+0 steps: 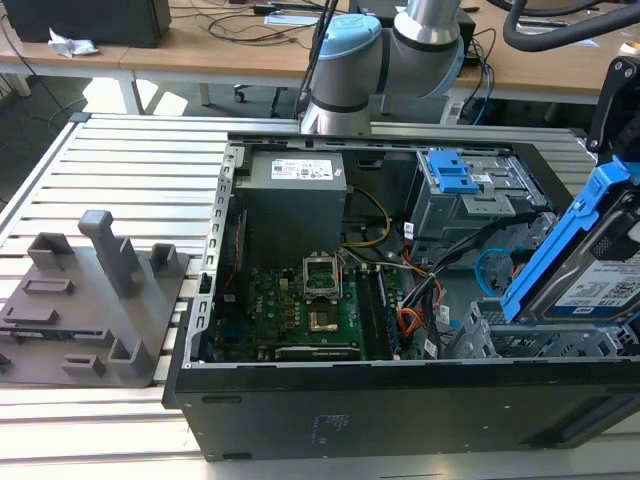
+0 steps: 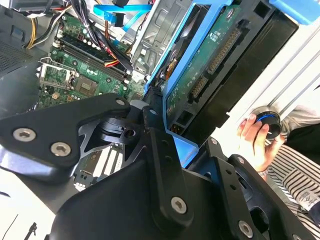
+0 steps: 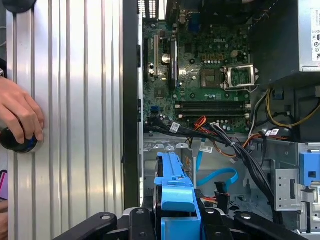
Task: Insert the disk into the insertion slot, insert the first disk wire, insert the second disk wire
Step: 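Insert the disk into the insertion slot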
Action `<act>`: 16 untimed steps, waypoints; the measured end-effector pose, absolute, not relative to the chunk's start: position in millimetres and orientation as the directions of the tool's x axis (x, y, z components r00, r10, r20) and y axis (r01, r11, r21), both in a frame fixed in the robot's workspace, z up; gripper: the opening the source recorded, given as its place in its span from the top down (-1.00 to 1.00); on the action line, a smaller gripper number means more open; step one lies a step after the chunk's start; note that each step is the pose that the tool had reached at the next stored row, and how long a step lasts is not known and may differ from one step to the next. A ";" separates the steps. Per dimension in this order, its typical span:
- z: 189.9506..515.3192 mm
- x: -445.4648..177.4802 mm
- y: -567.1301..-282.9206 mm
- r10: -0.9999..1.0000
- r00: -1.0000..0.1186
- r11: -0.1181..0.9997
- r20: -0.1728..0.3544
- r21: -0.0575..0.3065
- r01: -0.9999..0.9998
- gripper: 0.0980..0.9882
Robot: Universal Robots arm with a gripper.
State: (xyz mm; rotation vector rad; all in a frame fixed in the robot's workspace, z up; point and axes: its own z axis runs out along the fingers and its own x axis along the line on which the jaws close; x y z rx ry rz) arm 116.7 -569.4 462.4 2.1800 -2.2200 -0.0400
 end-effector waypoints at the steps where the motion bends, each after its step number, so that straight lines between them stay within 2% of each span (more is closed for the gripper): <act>1: 462.0 116.8 -569.5 -1.000 -0.018 0.018 0.003 0.039 -0.999 0.40; 8: 461.3 117.7 -560.9 -1.000 -0.018 0.018 0.003 0.039 -0.999 0.40; 16: 461.3 117.7 -538.7 -1.000 -0.018 0.018 0.003 0.039 -0.999 0.40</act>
